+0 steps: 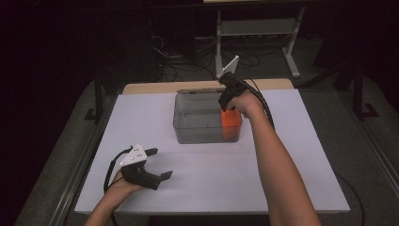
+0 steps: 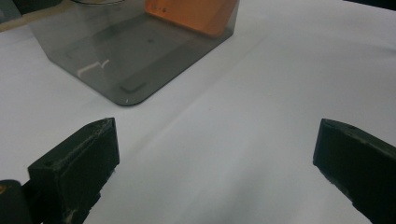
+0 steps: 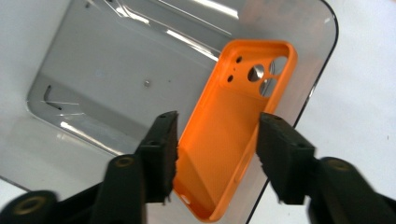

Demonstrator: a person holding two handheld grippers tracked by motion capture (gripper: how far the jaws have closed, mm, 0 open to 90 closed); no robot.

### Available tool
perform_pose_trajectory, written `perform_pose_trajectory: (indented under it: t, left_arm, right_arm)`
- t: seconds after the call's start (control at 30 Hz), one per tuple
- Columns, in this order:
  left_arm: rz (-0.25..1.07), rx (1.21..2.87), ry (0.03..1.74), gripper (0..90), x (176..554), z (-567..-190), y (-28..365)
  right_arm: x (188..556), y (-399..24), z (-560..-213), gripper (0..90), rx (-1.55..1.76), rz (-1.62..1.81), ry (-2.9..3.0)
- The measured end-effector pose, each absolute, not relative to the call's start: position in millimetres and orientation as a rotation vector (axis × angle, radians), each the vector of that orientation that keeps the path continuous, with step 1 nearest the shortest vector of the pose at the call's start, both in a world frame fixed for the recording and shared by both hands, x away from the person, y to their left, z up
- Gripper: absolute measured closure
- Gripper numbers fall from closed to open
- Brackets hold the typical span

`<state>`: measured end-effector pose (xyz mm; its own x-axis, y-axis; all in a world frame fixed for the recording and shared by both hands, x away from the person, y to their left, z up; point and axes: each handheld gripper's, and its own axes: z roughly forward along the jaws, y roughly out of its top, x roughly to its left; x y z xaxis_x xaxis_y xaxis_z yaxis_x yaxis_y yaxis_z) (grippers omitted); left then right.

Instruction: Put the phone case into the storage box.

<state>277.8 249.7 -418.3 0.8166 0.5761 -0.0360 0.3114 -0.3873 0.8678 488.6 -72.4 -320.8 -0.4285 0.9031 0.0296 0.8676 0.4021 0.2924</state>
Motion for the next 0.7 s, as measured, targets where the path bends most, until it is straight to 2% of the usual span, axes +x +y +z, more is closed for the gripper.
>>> perform_pose_trajectory:
  t: [0.1,0.27,0.4,0.57,0.7]
  left_arm:
    - [0.335,2.006,0.666,0.0,279.8,-418.8,250.0]
    - [0.343,2.007,0.677,0.0,284.0,-418.8,251.4]
    - [0.349,2.014,0.682,0.0,287.4,-419.5,251.7]
    - [0.345,2.011,0.698,0.0,289.7,-420.7,251.9]
    - [0.345,2.016,0.698,0.0,289.5,-420.8,252.4]
  right_arm:
    - [483.1,-73.3,-320.6,29.8,1.514,0.452,2.541]
    - [475.4,-78.2,-317.1,16.6,1.411,0.581,2.541]
    - [469.0,-82.0,-315.4,11.9,1.357,0.654,2.53]
    - [461.6,-91.0,-315.9,1.0,1.266,0.759,2.51]
    - [453.6,-97.0,-314.7,0.0,1.179,0.855,2.492]
